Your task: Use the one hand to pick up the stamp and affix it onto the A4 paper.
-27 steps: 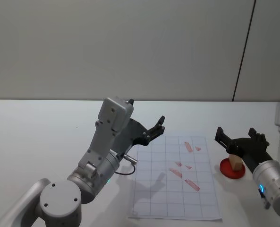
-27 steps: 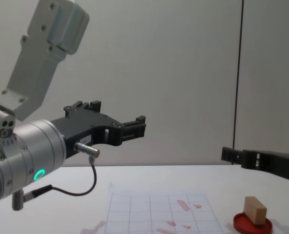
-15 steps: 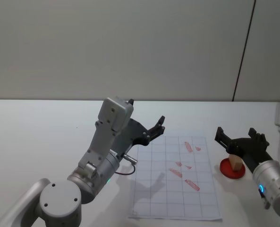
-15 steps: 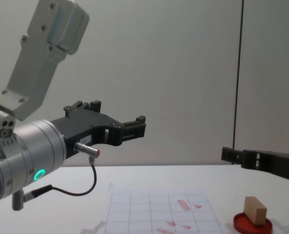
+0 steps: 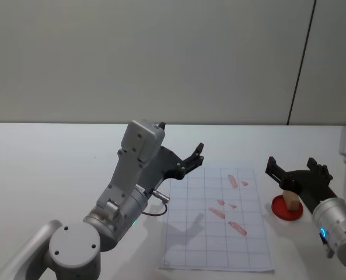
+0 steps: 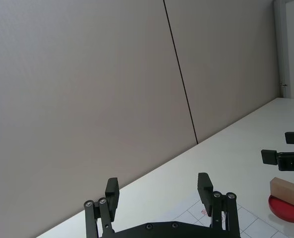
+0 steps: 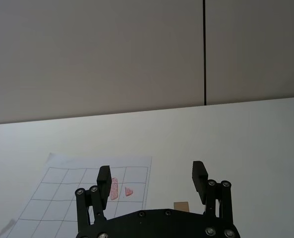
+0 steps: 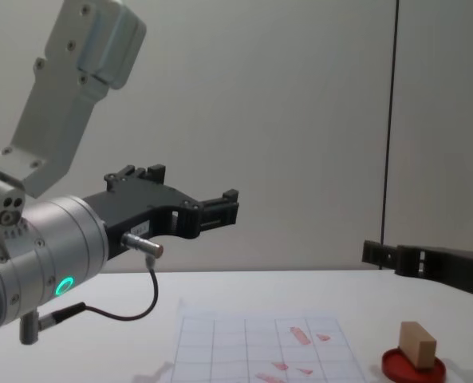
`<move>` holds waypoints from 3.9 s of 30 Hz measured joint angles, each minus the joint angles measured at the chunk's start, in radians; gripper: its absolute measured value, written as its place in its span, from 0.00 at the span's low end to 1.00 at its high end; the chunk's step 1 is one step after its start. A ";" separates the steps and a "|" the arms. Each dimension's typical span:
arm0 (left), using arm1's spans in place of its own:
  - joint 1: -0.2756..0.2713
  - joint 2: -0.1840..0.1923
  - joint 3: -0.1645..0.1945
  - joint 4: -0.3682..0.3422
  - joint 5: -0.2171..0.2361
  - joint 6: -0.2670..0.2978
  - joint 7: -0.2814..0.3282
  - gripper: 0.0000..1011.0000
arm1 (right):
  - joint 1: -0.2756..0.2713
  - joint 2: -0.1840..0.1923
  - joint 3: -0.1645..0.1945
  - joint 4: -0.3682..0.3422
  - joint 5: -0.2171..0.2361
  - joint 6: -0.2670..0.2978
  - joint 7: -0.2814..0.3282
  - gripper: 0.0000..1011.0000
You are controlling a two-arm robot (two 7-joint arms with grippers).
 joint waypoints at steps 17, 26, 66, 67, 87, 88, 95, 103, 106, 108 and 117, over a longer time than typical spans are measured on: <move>0.000 0.000 0.000 0.000 0.000 0.000 0.000 0.99 | 0.021 -0.039 -0.019 0.021 0.001 0.045 -0.063 0.99; 0.000 0.000 0.000 0.000 0.000 0.000 0.000 0.99 | 0.071 -0.087 -0.033 0.076 0.011 0.121 -0.145 0.99; 0.000 0.000 0.000 0.000 0.000 0.000 0.000 0.99 | 0.079 -0.107 0.010 0.007 0.000 0.389 -0.299 0.99; 0.000 0.000 0.000 0.000 0.000 0.000 0.000 0.99 | 0.076 -0.107 0.012 0.005 0.001 0.399 -0.300 0.99; 0.000 0.000 0.000 0.000 0.000 0.000 0.000 0.99 | 0.064 -0.068 0.035 -0.017 -0.050 0.467 -0.199 0.99; 0.000 0.000 0.000 0.000 0.000 0.000 0.000 0.99 | 0.066 -0.066 0.036 -0.015 -0.055 0.468 -0.191 0.99; 0.000 0.000 0.000 0.000 0.000 0.000 0.000 0.99 | 0.076 -0.062 0.039 0.010 -0.076 0.469 -0.163 0.99; 0.000 0.000 0.000 0.000 0.000 0.000 0.000 0.99 | 0.101 -0.065 0.043 0.058 -0.097 0.459 -0.145 0.99; 0.000 0.000 0.000 0.000 0.000 0.000 0.000 0.99 | 0.111 -0.067 0.044 0.075 -0.104 0.453 -0.140 0.99; 0.000 0.000 0.000 0.000 0.000 0.000 0.000 0.99 | 0.115 -0.068 0.045 0.084 -0.107 0.449 -0.137 0.99; 0.000 0.000 0.000 0.000 0.000 0.000 0.000 0.99 | 0.137 -0.073 0.047 0.120 -0.124 0.439 -0.122 0.99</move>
